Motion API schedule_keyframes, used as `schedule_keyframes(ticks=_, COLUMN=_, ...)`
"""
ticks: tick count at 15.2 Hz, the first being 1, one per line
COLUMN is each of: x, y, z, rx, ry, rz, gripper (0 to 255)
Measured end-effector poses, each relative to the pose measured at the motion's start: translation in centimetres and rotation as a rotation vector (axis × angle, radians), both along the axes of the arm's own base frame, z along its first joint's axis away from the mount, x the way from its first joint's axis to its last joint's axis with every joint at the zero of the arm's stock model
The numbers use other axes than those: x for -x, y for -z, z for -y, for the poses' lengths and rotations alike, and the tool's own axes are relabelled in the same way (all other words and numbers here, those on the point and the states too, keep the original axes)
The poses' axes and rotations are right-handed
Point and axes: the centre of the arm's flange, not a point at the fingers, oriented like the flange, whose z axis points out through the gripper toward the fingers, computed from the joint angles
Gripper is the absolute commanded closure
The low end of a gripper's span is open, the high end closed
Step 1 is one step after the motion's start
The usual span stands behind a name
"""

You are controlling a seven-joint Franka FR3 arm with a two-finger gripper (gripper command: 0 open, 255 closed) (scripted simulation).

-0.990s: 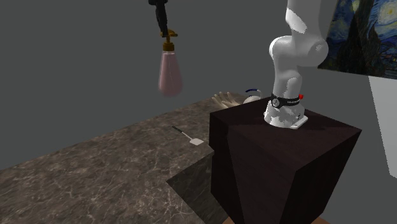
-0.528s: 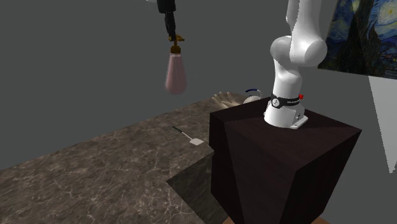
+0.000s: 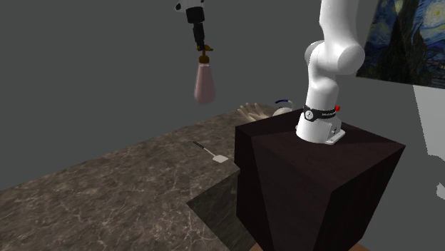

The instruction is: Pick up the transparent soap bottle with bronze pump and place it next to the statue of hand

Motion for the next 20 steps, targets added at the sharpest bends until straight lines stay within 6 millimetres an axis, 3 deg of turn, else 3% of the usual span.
schedule_keyframes(ticks=20, x=16.8, y=6.7, z=18.9, rx=0.0, ry=0.0, rz=0.0, gripper=255)
